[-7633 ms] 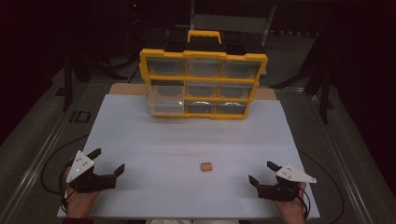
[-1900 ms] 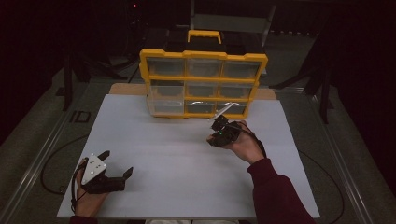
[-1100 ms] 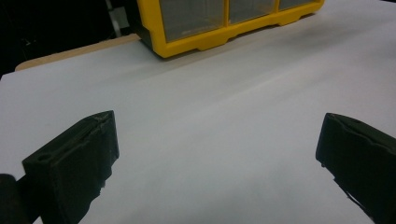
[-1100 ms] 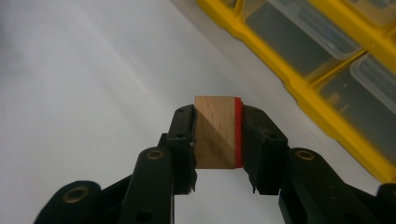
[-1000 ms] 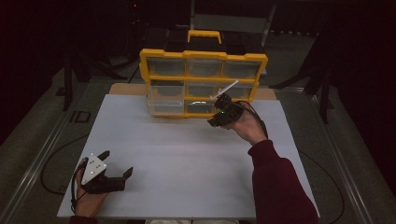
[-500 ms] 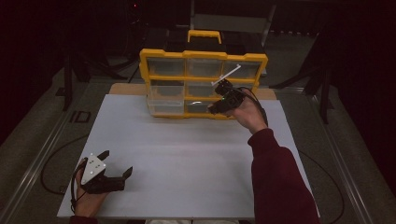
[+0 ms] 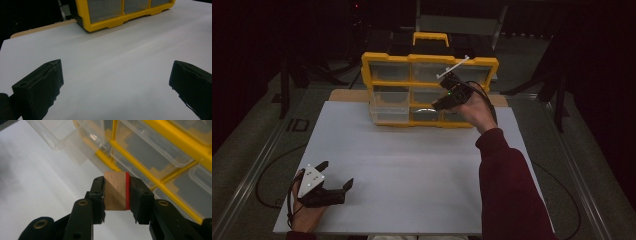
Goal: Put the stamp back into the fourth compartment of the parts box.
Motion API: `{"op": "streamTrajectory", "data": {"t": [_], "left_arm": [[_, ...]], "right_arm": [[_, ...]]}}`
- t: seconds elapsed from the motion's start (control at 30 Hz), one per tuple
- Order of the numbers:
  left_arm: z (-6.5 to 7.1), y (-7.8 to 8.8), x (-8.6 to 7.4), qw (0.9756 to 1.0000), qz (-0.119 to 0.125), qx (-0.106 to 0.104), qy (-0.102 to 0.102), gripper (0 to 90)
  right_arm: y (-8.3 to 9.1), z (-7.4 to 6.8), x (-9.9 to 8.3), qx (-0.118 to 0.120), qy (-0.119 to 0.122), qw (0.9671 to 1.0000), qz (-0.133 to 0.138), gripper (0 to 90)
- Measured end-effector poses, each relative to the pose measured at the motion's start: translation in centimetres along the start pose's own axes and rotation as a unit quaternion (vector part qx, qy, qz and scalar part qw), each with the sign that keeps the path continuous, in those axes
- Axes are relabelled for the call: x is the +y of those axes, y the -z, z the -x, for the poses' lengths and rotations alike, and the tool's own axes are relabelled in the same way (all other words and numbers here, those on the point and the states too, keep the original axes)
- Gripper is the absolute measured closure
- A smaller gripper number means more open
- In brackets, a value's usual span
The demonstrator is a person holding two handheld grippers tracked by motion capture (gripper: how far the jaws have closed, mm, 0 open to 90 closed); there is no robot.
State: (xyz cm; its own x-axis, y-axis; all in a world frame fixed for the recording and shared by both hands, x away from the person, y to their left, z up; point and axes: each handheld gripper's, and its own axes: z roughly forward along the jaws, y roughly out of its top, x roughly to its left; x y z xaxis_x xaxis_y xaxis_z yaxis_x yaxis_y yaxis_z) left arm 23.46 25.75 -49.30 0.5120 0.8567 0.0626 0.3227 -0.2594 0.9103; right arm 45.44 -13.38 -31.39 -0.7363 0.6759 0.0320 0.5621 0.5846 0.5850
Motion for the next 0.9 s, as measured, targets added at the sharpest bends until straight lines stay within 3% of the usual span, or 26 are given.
{"op": "streamTrajectory", "data": {"t": [0.47,0.9], "left_arm": [[0.0,0.1,0.0,1.0,-0.001,-0.001,0.0,0.2],[0.0,0.1,0.0,1.0,0.002,-0.001,-0.001,0.2]], "right_arm": [[0.8,-0.1,1.7,0.018,-0.001,0.9994,0.029,65.9],[0.8,-1.1,3.3,0.025,0.002,0.9987,0.045,65.9]]}}
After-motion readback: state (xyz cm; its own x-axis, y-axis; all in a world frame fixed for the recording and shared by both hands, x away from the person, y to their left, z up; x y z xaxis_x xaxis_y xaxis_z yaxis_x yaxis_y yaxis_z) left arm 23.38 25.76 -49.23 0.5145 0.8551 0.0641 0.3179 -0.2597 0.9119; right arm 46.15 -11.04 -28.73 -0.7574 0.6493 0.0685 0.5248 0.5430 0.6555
